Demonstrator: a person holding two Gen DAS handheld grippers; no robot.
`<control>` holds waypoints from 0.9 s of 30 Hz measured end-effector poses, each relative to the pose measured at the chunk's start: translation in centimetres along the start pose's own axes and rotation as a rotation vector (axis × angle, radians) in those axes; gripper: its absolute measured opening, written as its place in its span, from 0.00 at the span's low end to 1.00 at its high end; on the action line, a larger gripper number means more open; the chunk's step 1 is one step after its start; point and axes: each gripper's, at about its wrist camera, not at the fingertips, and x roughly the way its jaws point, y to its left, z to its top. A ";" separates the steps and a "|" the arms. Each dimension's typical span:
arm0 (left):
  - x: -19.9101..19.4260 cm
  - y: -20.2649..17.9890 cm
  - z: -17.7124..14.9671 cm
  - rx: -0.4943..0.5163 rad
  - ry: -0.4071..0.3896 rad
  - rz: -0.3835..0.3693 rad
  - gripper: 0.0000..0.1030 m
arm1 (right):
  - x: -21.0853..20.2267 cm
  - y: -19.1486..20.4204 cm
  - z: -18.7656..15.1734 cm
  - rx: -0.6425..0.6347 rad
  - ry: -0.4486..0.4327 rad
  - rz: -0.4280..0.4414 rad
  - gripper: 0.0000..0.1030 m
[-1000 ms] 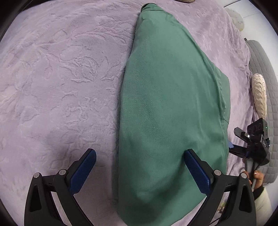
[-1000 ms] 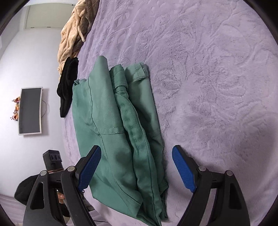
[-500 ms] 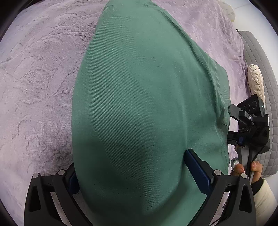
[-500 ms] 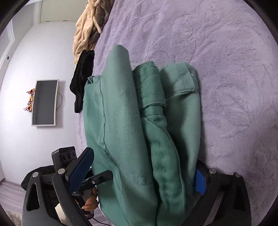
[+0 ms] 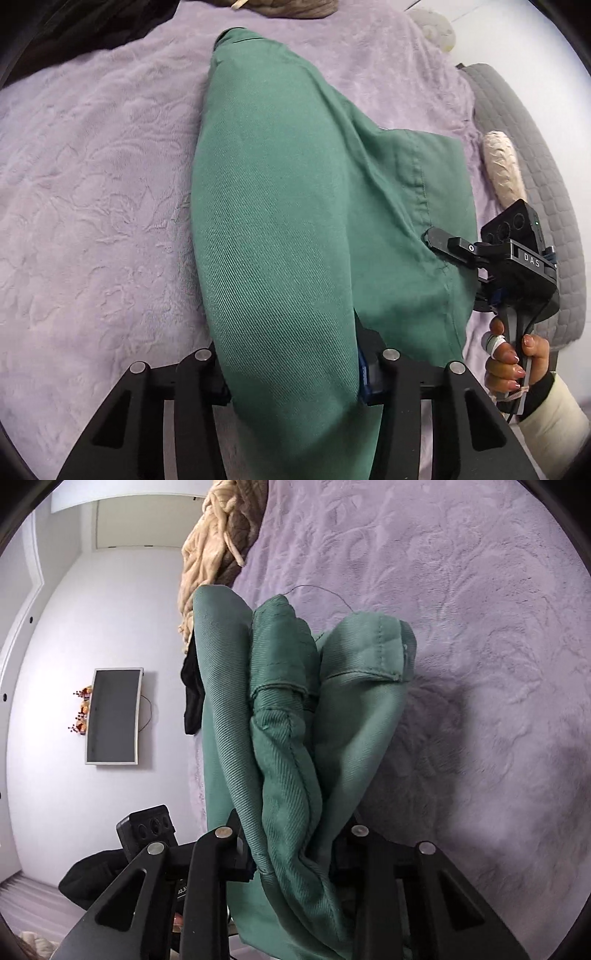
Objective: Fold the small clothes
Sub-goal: 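Grasp the bundle edge with the right gripper and lift it up, then lower the held edge onto the bundle and open the right gripper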
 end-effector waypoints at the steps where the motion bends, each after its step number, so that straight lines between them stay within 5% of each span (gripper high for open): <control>1: -1.0 0.0 -0.3 0.010 -0.005 -0.005 0.47 | -0.1 0.5 -0.6 0.005 -0.009 0.010 0.28; 9: -9.2 3.0 -4.6 0.051 -0.015 -0.027 0.47 | 1.8 5.8 -8.1 0.000 -0.017 0.061 0.28; 16: -11.7 9.5 -11.2 -0.007 0.053 0.052 0.48 | 9.6 5.3 -15.0 0.084 0.062 0.053 0.29; 20: -10.2 14.1 -14.1 -0.114 0.149 0.129 0.48 | 13.4 3.4 -15.9 0.115 0.107 -0.176 0.34; 23: -12.6 14.9 -14.6 -0.131 0.102 0.086 0.49 | 11.7 4.2 -15.8 0.080 0.058 -0.326 0.59; 27: -15.0 14.5 -13.4 -0.052 0.019 0.156 0.49 | 8.3 6.7 -15.4 -0.039 -0.057 -0.472 0.60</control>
